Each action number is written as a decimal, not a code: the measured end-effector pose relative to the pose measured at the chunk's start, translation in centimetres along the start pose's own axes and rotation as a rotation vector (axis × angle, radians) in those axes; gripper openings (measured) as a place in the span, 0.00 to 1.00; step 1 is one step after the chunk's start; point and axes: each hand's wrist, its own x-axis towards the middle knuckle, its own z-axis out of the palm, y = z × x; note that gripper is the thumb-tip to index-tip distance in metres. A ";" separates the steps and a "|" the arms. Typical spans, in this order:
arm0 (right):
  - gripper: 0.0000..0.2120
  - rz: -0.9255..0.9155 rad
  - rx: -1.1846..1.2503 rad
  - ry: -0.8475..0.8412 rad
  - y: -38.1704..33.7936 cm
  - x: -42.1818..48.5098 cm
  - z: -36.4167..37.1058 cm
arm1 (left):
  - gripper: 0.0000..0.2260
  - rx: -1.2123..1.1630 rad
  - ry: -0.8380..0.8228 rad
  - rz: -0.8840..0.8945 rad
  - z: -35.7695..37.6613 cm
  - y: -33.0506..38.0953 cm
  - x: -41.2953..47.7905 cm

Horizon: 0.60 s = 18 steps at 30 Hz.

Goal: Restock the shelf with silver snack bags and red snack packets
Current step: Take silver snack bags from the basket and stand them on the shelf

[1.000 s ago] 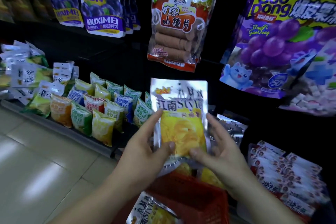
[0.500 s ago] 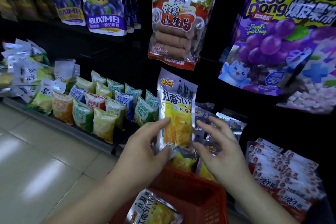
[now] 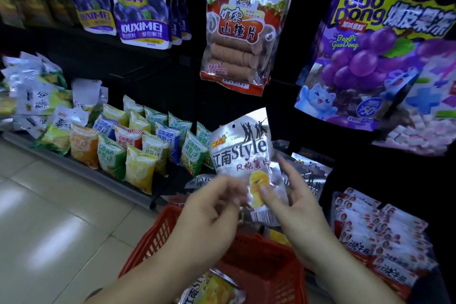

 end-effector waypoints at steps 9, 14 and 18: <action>0.36 -0.055 -0.220 -0.125 -0.3 -0.4 -0.1 | 0.23 -0.139 0.235 -0.142 -1.2 -0.5 0.9; 0.23 0.022 -0.037 -0.037 -0.4 -0.2 -0.3 | 0.27 -0.036 0.128 -0.074 -1.1 -0.5 0.5; 0.17 0.019 -0.040 0.055 -0.3 -0.1 0.1 | 0.21 0.034 0.113 -0.031 -0.9 -0.4 0.5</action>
